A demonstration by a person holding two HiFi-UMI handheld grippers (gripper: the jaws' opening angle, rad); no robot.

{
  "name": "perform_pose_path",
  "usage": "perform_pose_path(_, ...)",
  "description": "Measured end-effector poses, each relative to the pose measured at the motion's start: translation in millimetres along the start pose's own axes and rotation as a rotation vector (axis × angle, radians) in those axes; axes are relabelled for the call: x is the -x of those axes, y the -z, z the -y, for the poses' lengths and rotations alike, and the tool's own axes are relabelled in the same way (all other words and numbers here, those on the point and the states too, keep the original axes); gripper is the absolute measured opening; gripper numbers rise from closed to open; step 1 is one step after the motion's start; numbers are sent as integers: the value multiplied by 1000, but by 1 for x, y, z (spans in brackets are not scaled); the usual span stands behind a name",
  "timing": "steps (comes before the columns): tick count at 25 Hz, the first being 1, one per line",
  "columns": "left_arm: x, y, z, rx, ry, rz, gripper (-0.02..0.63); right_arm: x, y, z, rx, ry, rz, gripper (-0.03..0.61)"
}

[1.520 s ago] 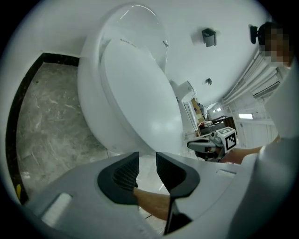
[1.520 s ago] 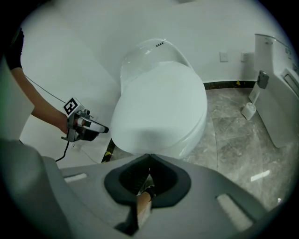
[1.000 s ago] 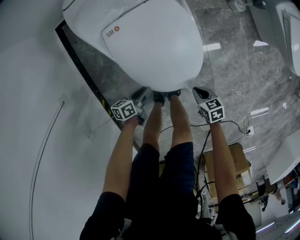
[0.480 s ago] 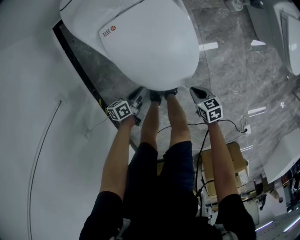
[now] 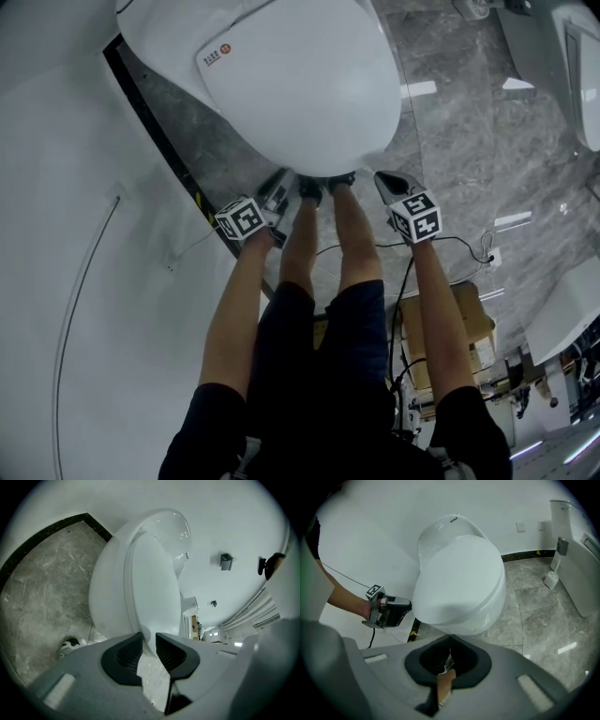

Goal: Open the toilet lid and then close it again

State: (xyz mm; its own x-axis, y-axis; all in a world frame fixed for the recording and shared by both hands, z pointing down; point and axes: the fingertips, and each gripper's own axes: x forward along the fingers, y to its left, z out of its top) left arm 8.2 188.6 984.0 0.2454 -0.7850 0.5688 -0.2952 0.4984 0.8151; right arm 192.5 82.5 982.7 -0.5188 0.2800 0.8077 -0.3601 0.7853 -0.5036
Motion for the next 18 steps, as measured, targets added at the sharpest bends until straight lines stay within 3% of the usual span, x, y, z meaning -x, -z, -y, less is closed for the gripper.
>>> perform_pose_path(7, 9, 1, 0, 64, 45, 4, 44, 4, 3, -9, 0, -14, -8, 3)
perform_pose_path(18, 28, 0, 33, 116, 146, -37, 44, 28, -15, -25, 8, -8, -7, 3)
